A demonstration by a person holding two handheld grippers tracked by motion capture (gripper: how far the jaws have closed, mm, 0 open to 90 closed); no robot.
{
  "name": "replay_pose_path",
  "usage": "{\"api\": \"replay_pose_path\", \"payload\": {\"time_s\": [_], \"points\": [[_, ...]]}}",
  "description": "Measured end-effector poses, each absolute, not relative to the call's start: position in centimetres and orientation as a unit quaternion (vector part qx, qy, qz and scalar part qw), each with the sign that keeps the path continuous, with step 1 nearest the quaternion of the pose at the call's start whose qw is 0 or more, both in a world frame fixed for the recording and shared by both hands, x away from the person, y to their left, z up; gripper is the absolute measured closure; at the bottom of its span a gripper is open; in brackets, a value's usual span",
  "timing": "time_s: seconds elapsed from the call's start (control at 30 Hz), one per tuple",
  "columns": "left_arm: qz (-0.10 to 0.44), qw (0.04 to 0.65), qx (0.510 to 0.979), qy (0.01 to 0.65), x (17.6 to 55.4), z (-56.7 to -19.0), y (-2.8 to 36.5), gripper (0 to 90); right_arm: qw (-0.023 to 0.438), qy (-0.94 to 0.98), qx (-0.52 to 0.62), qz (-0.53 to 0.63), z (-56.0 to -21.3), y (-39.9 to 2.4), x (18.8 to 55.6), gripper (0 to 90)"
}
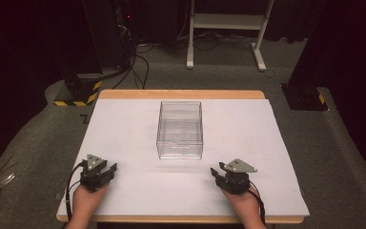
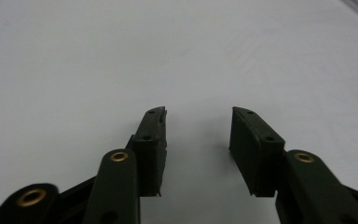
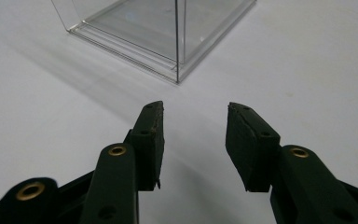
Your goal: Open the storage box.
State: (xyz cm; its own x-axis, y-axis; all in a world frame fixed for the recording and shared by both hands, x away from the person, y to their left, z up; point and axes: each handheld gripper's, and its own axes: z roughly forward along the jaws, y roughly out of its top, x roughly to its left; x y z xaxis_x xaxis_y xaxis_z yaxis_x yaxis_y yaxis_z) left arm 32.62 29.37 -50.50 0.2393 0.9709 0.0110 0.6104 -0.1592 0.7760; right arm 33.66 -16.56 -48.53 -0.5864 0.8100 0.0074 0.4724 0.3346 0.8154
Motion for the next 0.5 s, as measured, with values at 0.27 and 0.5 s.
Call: {"api": "replay_pose_path", "payload": {"time_s": [0.27, 0.5], "points": [[0.263, 0.364, 0.72, 0.529, 32.4, -49.5, 26.4, 72.7, 0.21, 0.792, 0.387, 0.423, -48.1, -15.6, 33.2, 68.2], [0.248, 0.391, 0.725, 0.51, 32.1, -48.6, 23.4, 82.5, 0.196, 0.801, 0.38, 0.42, -48.1, -14.9, 33.1, 74.4]]}}
